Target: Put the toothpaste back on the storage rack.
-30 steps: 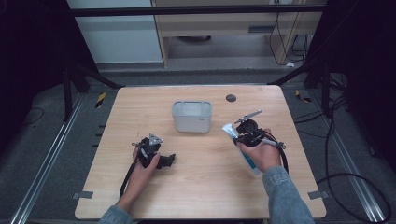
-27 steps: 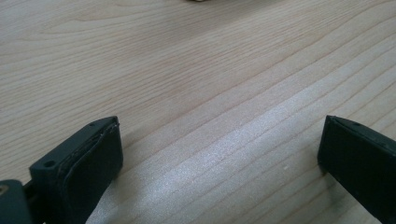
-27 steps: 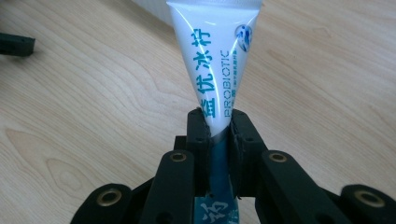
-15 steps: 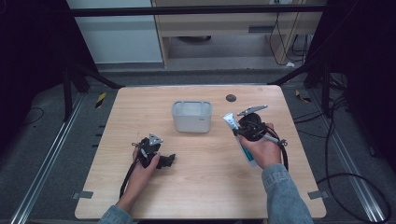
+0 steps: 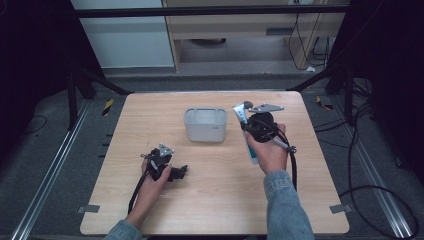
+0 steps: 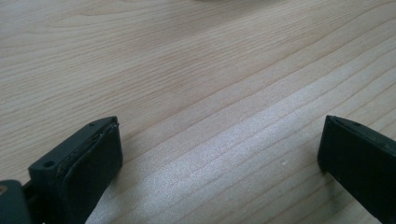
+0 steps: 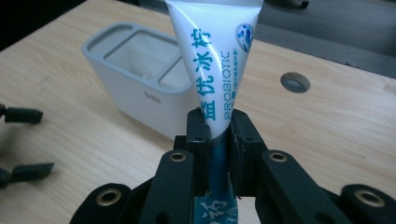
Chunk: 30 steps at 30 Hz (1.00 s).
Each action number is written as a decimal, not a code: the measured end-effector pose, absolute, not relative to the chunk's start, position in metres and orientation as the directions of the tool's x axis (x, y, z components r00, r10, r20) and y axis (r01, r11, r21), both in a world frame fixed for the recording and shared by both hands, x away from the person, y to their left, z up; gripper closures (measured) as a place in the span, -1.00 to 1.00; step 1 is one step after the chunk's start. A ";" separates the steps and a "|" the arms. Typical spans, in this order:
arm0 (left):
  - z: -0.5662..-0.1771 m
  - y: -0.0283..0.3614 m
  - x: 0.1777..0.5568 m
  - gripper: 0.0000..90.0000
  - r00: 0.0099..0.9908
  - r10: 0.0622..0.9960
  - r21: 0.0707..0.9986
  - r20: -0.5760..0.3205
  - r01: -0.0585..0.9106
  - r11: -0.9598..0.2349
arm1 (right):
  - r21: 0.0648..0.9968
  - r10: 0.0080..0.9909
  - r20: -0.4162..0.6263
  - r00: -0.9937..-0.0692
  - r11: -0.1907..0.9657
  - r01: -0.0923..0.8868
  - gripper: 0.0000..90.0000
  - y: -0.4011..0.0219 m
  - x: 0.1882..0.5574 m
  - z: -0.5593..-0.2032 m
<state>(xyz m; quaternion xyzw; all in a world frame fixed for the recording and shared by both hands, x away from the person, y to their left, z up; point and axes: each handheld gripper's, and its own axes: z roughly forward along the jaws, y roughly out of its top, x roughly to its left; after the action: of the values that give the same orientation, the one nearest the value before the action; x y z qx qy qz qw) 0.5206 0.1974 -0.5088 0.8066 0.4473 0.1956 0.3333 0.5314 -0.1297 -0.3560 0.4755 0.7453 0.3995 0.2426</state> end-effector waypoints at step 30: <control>-0.509 0.198 0.524 -1.00 0.537 0.843 0.713 0.018 0.584 -0.388 | 0.908 0.917 -0.003 -0.400 0.170 0.383 0.78 -0.074 0.555 -0.316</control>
<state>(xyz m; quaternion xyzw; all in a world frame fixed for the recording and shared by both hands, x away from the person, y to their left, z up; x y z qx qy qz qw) 0.5241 0.1977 -0.5086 0.8102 0.4405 0.1934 0.3348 0.5552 -0.0738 -0.3155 0.4608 0.7052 0.4502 0.2963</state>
